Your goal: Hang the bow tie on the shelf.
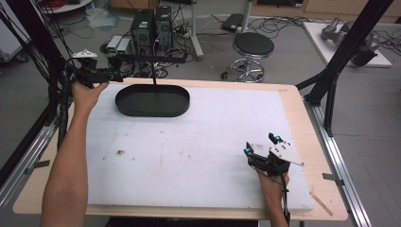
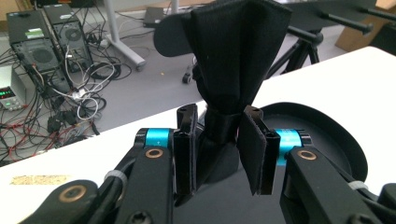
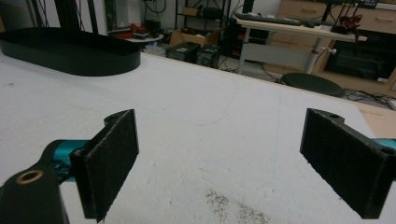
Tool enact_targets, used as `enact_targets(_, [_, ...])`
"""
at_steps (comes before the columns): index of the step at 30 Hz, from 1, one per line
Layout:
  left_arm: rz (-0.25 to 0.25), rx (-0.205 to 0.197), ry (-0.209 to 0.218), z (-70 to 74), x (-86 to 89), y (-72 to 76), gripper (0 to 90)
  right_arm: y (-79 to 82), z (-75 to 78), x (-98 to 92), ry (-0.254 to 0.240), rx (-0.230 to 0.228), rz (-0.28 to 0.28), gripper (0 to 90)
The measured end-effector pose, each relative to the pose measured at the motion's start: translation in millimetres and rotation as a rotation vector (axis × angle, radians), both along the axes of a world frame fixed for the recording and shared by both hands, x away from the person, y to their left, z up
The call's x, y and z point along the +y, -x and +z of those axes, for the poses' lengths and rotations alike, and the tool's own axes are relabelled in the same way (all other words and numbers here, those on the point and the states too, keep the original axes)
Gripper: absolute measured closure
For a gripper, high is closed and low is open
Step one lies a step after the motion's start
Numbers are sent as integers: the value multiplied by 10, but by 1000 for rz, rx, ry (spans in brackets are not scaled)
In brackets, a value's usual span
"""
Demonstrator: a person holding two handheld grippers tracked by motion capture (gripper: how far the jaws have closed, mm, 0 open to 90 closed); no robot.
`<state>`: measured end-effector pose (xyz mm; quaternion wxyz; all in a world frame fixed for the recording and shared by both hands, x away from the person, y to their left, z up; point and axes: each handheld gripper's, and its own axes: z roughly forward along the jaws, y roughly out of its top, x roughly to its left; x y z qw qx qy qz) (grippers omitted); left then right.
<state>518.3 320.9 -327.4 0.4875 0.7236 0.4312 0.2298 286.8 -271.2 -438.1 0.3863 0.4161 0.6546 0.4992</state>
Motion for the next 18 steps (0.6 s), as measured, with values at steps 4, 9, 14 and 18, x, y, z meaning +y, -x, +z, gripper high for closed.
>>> enact_targets(4, [-7, -2, 2, 2, 2, 2, 660, 0, 0, 0, 1, -1, 0, 108])
enact_targets(9, [-4, 10, -25, -11, 5, 13, 629, -1, 0, 0, 1, -1, 0, 108])
enact_targets(14, [3, -2, -22, -21, 27, 43, 608, 0, 0, 0, 0, 0, -1, 108])
enact_targets(18, [0, -7, -25, -32, 47, 83, 578, 0, 0, 0, -3, 0, -1, 108])
